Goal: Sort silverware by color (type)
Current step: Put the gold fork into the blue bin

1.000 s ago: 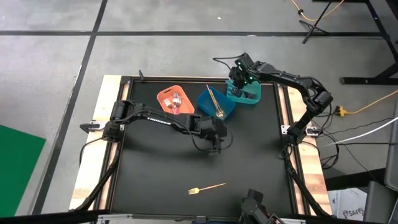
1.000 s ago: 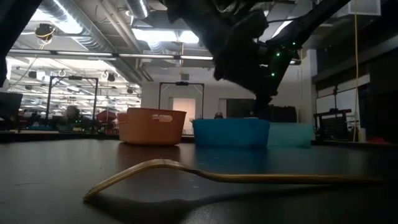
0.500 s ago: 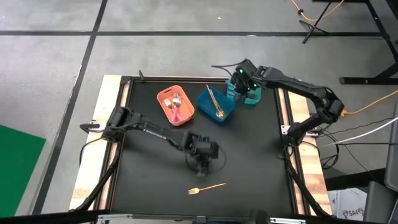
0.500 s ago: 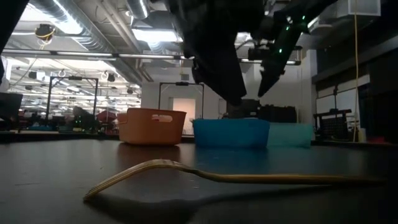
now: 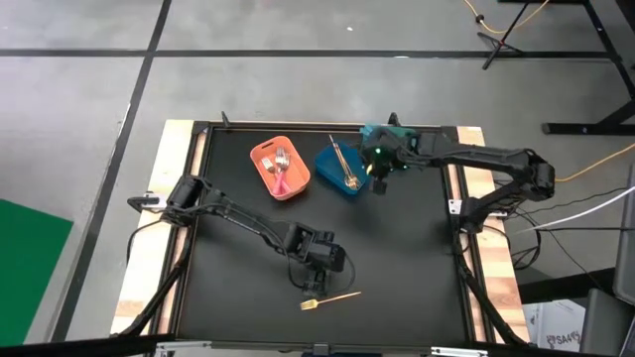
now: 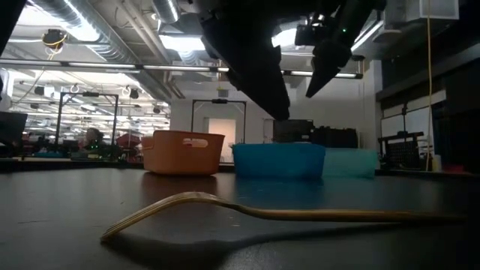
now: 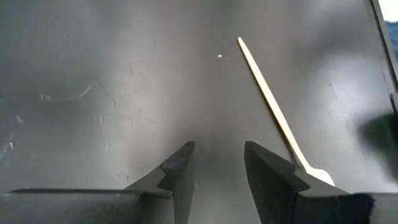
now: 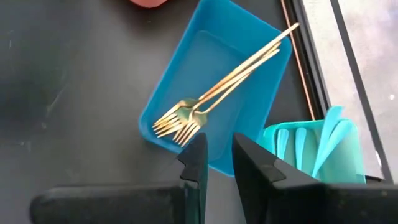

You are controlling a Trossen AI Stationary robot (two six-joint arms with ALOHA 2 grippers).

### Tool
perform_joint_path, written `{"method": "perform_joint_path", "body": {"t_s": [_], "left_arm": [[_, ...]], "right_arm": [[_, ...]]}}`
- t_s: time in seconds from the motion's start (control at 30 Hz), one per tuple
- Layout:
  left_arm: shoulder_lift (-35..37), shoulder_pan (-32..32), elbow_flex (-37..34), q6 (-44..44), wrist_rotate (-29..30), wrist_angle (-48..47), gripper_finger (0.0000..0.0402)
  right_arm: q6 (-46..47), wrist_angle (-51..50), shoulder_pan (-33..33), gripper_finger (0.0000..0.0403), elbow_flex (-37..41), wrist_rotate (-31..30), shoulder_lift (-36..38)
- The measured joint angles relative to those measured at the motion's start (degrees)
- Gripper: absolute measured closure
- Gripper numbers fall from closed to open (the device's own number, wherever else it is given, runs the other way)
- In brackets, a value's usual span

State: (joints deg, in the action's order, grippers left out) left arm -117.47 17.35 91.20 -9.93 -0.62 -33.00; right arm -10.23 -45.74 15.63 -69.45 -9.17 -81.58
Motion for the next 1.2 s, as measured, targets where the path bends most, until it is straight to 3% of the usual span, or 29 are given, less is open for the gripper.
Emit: {"method": "perform_joint_path", "body": {"t_s": [0.37, 0.8, 1.0, 1.2], "left_arm": [[-0.44, 1.37, 0.00, -0.01, 0.03, 0.61, 0.0270], [-0.44, 4.40, 0.00, -0.17, 0.45, 0.87, 0.0270], [-1.26, 4.30, 0.00, -3.37, 0.26, 8.64, 0.0270], [-5.25, 4.97, -0.06, -8.73, -3.95, 12.70, 0.0270]], "right_arm": [[6.17, -2.33, -6.33, 0.0341, 0.00, -6.00, 0.00], [16.27, -2.33, -12.47, 0.0341, 0.00, -8.37, -0.02], [20.67, -3.44, -16.57, 0.0341, 0.00, -8.42, -0.04], [23.67, -3.98, -21.61, 0.0341, 0.00, -8.39, -0.07]]}}
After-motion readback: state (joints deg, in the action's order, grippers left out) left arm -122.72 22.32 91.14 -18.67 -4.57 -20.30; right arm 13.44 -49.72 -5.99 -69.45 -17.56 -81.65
